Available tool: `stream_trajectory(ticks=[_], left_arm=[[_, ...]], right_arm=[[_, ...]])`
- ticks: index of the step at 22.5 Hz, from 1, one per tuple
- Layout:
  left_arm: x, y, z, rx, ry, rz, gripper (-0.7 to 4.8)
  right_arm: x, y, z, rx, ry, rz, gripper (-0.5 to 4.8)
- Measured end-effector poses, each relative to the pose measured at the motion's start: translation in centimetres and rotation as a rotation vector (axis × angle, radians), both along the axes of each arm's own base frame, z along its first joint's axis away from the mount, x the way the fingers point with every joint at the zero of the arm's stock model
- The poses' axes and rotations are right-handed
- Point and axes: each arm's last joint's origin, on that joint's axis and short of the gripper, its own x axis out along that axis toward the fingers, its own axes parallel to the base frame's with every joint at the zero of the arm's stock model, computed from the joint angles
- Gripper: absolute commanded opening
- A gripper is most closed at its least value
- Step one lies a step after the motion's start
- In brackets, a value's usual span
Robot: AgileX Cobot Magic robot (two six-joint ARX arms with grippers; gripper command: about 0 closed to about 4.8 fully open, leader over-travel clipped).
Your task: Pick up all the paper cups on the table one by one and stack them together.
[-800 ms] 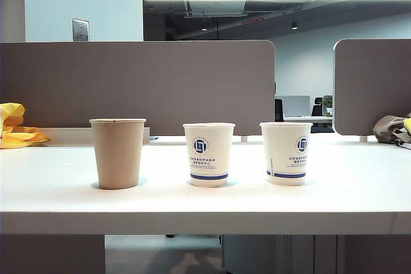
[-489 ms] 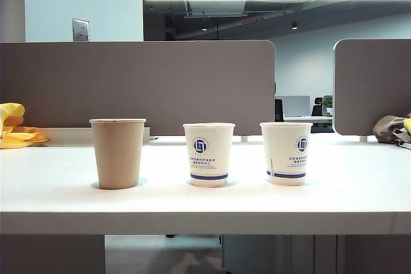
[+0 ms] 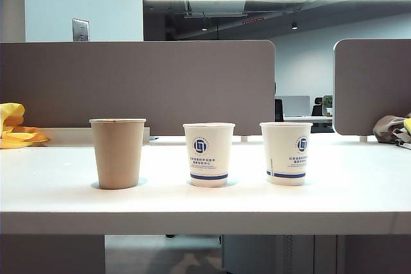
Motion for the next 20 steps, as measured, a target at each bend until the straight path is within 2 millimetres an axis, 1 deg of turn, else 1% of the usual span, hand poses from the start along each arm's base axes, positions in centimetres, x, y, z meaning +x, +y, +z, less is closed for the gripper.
stream_trajectory(ticks=[2,7,20], left_arm=[[-0.06,0.01,-0.34,0.035,0.039,-0.002,1.13],[-0.06,0.01,-0.35,0.165,0.046,-0.022,1.13],[-0.06,0.01,-0.35,0.178,0.046,-0.025,1.13]], right_arm=[[-0.04,-0.01,-0.27,0.000,0.029,-0.004,1.76],[-0.06,-0.07,-0.36,-0.052,0.040,-0.018,1.76],[-0.06,-0.07,-0.36,-0.054,0.041,-0.017,1.76]])
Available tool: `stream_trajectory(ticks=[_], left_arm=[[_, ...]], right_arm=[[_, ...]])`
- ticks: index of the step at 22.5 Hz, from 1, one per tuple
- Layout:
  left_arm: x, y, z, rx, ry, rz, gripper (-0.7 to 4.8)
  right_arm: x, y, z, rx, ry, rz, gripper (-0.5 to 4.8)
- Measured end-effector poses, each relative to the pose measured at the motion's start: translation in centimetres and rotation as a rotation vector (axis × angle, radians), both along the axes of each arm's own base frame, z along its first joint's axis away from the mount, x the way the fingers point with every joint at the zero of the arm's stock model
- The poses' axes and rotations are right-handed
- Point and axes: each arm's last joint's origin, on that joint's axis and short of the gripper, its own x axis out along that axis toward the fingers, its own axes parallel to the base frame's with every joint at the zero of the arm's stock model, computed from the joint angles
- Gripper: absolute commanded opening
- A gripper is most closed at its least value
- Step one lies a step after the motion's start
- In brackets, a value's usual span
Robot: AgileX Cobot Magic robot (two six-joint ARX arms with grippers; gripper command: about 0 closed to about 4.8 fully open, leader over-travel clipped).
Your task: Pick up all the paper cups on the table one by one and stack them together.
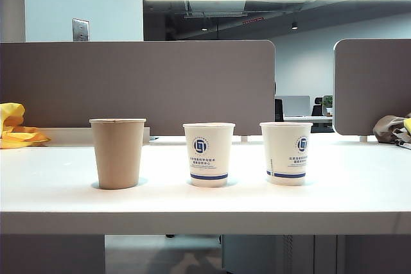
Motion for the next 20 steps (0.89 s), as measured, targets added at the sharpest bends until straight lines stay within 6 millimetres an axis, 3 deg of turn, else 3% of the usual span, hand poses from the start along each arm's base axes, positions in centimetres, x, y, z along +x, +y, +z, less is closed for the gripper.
stream_trajectory(ticks=[9,12,15,17,20], left_arm=[[0.0,0.0,0.0,-0.160,-0.012,0.016,1.22],[0.1,-0.2,0.7,-0.213,-0.075,-0.056,1.24],[-0.2,-0.7,4.1,-0.267,-0.395,-0.238,1.21],[-1.8,-0.7,8.7,-0.254,-0.648,-0.285,1.22],[-4.9,-0.7,14.8,-0.232,-0.792,-0.306,1.26]], right_arm=[[0.0,0.0,0.1,0.172,-0.023,-0.030,1.76],[0.1,0.0,1.0,0.211,-0.116,-0.027,1.76],[0.1,0.2,2.6,0.222,-0.267,0.052,1.76],[-0.8,0.3,6.2,0.261,-0.415,0.102,1.76],[-2.7,0.4,11.0,0.273,-0.565,0.137,1.76]])
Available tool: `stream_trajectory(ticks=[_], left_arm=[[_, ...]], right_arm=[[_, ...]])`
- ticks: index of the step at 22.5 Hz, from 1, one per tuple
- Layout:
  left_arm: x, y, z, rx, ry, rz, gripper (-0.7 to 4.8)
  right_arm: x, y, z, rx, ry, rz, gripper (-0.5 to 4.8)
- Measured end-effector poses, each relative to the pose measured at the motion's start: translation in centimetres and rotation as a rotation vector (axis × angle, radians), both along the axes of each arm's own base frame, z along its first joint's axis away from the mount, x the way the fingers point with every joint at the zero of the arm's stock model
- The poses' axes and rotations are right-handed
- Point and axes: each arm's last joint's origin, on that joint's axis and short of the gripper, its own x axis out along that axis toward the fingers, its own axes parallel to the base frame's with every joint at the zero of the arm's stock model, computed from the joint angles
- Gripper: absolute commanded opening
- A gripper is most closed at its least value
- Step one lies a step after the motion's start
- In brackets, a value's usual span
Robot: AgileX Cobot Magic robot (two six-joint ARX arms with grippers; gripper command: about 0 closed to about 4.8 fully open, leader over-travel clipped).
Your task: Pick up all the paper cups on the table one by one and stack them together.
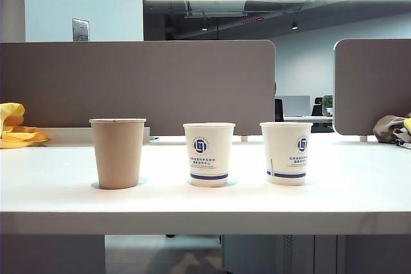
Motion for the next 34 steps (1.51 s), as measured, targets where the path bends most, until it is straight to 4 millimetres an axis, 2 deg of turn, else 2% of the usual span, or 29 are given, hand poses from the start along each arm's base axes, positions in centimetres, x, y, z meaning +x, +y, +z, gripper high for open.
stream_trajectory(ticks=[1,2,3,4,7,9,11,12,13,15,16,17,18,19,20,21,22,23,24,26,27,31,34], left_arm=[[-0.8,0.0,1.2,0.007,-0.025,0.006,1.31],[-2.3,0.0,3.2,0.036,-0.059,0.030,1.49],[-2.9,0.0,3.9,0.051,-0.075,0.042,2.39],[-4.2,0.0,5.3,0.084,-0.068,0.067,2.75],[-6.0,0.0,7.7,0.107,-0.040,0.083,2.83],[-6.9,0.0,9.5,0.161,-0.048,0.124,2.76],[-7.0,0.0,10.6,0.170,-0.040,0.129,2.77],[-6.3,0.0,11.9,0.154,0.043,0.117,2.76],[-5.7,0.1,12.2,0.145,0.096,0.120,2.76],[-0.5,0.0,12.7,0.158,0.449,0.086,2.76],[2.9,-0.1,12.8,0.181,0.618,0.022,2.76],[5.6,-0.3,13.0,0.185,0.712,-0.040,2.74],[7.0,-0.4,13.4,0.181,0.746,-0.083,2.74],[9.3,-0.5,14.7,0.165,0.763,-0.147,2.73],[10.5,-0.6,15.2,0.156,0.768,-0.180,2.74],[13.0,-0.8,15.5,0.157,0.801,-0.257,2.74],[14.0,-0.9,15.3,0.156,0.818,-0.283,2.74],[16.0,-1.0,14.7,0.151,0.874,-0.330,2.74],[17.0,-1.0,14.2,0.144,0.902,-0.345,2.74],[19.6,-1.0,12.2,0.081,1.030,-0.380,2.74],[20.3,-1.1,11.4,0.061,1.089,-0.401,2.74],[21.9,-1.6,9.0,0.050,1.243,-0.442,2.74],[22.6,-2.9,7.5,0.066,1.347,-0.484,2.74]], right_arm=[[-0.5,0.0,0.9,0.000,-0.021,0.001,1.76],[-1.5,0.1,2.9,0.004,-0.042,0.013,1.76],[-2.0,0.2,3.8,0.002,-0.040,0.028,1.78],[-2.8,0.3,5.8,-0.019,-0.006,0.067,1.81],[-2.5,0.5,8.3,-0.151,0.182,0.096,1.81],[-2.1,0.5,11.0,-0.231,0.252,0.089,1.81],[-1.5,0.5,12.6,-0.279,0.279,0.082,1.81],[-0.1,0.4,14.1,-0.346,0.322,0.075,1.81],[0.6,0.4,14.5,-0.363,0.353,0.077,1.81],[3.9,0.3,15.3,-0.425,0.517,0.107,1.81],[5.9,0.5,15.5,-0.487,0.608,0.141,1.81],[7.9,0.8,15.6,-0.526,0.687,0.168,1.81],[9.3,1.0,15.5,-0.536,0.739,0.190,1.81],[11.5,1.5,14.7,-0.552,0.820,0.235,1.81],[12.5,2.0,14.2,-0.560,0.873,0.269,1.81],[14.4,3.2,13.7,-0.581,0.932,0.338,1.81],[15.1,3.8,13.6,-0.590,0.942,0.364,1.81],[16.6,5.1,13.0,-0.610,0.987,0.423,1.82],[17.3,5.7,12.4,-0.622,1.034,0.455,2.08],[19.0,7.9,10.4,-0.665,1.170,0.538,2.13],[19.3,8.4,10.0,-0.677,1.189,0.545,2.14],[20.5,8.8,9.6,-0.662,1.187,0.519,2.14],[21.0,8.8,9.2,-0.621,1.222,0.461,2.13]])
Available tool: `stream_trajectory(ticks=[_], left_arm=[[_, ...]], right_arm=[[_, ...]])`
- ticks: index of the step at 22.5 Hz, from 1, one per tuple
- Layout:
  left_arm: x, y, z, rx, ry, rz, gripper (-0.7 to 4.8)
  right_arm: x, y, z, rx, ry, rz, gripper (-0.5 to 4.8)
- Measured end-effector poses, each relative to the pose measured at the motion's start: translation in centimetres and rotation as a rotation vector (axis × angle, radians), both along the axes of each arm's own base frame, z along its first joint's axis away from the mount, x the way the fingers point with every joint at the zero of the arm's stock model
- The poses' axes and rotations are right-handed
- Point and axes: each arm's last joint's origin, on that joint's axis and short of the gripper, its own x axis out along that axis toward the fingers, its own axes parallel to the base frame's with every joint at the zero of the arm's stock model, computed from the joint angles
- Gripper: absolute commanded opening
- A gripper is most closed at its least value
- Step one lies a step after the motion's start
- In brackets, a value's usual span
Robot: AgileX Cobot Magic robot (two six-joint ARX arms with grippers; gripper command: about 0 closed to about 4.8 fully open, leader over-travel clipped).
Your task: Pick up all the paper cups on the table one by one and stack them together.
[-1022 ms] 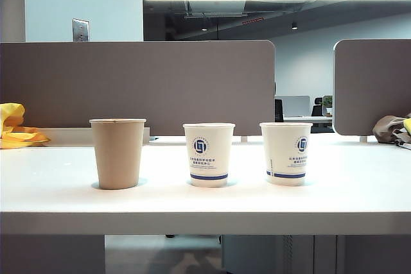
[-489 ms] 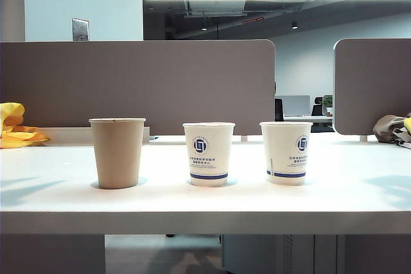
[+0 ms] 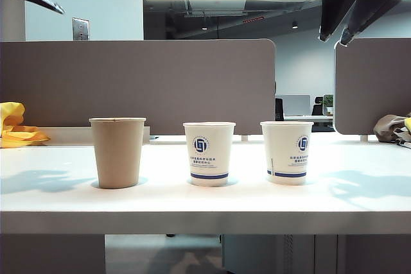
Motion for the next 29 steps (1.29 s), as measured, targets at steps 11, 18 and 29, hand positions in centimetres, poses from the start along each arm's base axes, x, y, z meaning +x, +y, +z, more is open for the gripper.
stream_trajectory(ticks=[11,18,29], left_arm=[[0.2,-2.9,-1.2,0.064,0.091,0.020,2.71],[1.8,-2.9,-4.6,0.163,0.294,0.064,2.67],[3.8,-3.3,-8.0,0.204,0.423,0.041,2.67]], right_arm=[[2.1,0.8,-2.2,0.084,0.103,-0.108,2.13],[2.8,1.0,-2.9,0.092,0.118,-0.124,2.13],[4.0,1.4,-4.8,0.067,0.185,-0.130,2.12]])
